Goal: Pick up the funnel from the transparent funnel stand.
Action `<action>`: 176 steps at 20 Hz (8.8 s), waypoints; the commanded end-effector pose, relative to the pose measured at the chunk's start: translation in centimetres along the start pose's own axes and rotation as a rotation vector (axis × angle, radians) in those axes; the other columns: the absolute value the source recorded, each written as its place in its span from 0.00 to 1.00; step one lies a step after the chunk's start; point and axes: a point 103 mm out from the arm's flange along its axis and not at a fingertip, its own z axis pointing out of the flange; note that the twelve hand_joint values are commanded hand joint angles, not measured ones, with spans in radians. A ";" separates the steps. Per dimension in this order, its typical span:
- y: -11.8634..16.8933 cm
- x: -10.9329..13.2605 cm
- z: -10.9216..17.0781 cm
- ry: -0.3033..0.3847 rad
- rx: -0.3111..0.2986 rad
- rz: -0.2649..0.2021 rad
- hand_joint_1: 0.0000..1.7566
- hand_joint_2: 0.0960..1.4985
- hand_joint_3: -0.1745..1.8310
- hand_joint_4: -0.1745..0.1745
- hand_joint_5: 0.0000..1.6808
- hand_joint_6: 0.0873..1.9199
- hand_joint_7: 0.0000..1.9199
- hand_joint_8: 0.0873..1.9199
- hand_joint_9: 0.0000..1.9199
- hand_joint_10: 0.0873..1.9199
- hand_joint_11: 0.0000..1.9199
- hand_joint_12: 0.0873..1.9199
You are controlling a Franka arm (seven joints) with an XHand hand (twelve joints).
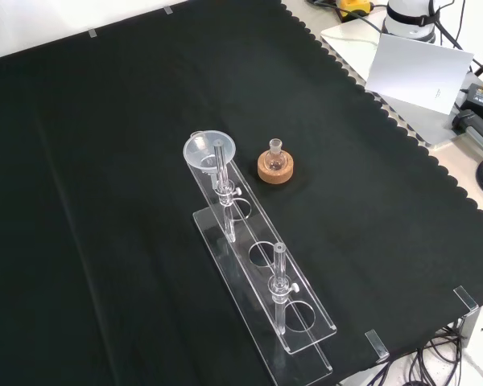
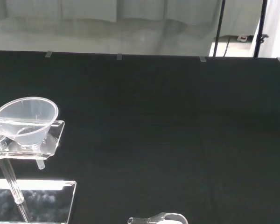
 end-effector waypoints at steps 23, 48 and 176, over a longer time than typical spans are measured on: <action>8.2 7.6 7.6 -0.043 0.174 -0.039 0.11 0.42 0.10 0.85 0.00 0.00 0.00 0.00 0.00 0.00 0.00 0.16; 13.6 12.4 10.5 -0.068 0.294 -0.129 0.19 0.46 0.09 0.80 0.00 0.00 0.00 0.00 0.00 0.00 0.00 0.42; 17.2 14.4 22.6 -0.137 0.490 -0.206 0.28 0.50 0.10 0.57 0.26 0.00 0.29 0.28 0.15 0.35 0.00 0.73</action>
